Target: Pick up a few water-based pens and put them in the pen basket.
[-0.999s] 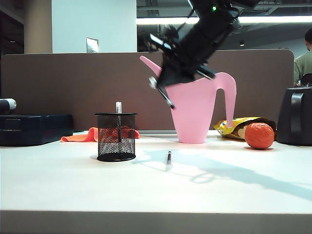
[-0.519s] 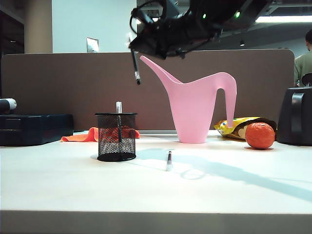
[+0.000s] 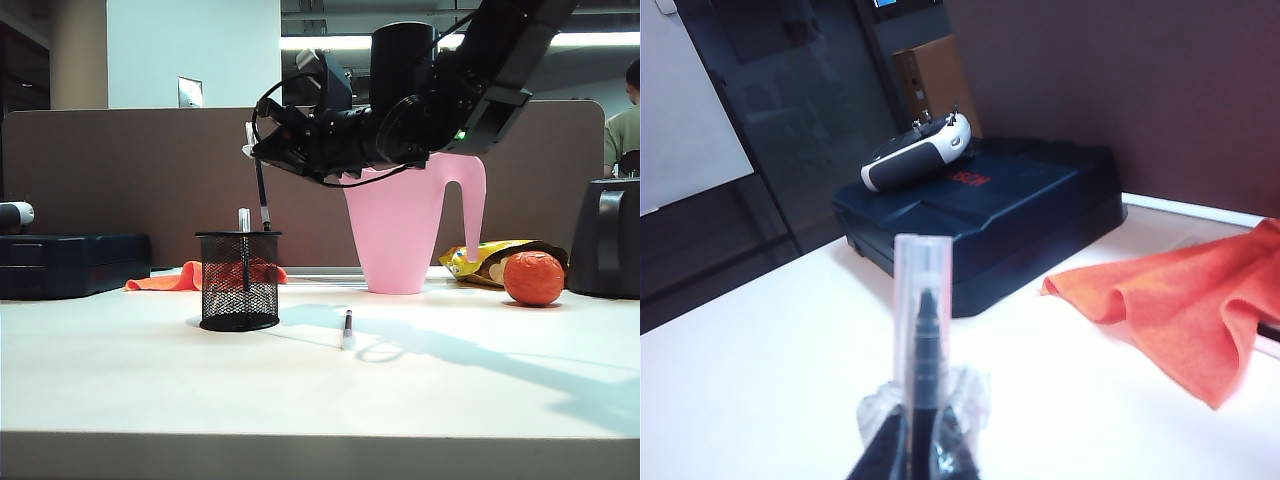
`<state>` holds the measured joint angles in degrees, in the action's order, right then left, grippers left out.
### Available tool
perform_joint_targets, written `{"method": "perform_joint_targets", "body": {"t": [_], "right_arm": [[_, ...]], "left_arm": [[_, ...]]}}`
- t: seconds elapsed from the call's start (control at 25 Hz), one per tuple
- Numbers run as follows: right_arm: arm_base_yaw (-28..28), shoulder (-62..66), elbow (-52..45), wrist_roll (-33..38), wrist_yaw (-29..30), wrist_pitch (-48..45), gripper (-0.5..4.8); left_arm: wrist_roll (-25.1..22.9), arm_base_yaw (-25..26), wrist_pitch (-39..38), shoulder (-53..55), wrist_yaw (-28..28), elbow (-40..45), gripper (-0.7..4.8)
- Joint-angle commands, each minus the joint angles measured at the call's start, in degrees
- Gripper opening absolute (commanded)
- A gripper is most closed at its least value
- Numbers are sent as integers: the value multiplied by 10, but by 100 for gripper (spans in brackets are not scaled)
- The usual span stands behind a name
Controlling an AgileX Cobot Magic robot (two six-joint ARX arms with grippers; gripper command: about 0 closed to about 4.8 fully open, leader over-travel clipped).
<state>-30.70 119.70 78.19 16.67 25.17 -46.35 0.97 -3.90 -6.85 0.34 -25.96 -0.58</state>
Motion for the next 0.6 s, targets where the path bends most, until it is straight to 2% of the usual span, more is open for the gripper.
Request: {"method": "perform_joint_targets", "body": {"t": [0.04, 0.32, 0.4, 0.44, 0.52, 0.6], "right_arm": [[-5, -2, 2, -3, -7, -18, -8], [-12, 15, 2, -3, -12, -8, -8], [-13, 14, 2, -3, -12, 0, 24], [-12, 14, 2, -2, -12, -2, 73], [-12, 13, 2, -2, -12, -2, 116], [-12, 13, 2, -1, -10, -2, 118]], "left_arm": [[-1, 0, 5, 0, -2, -1, -4], [-1, 0, 5, 0, 2, -1, -4], [-1, 0, 5, 0, 2, -1, -4], [-1, 0, 5, 0, 2, -1, -4], [-1, 0, 5, 0, 2, -1, -4], [-1, 0, 5, 0, 2, -1, -4]]}}
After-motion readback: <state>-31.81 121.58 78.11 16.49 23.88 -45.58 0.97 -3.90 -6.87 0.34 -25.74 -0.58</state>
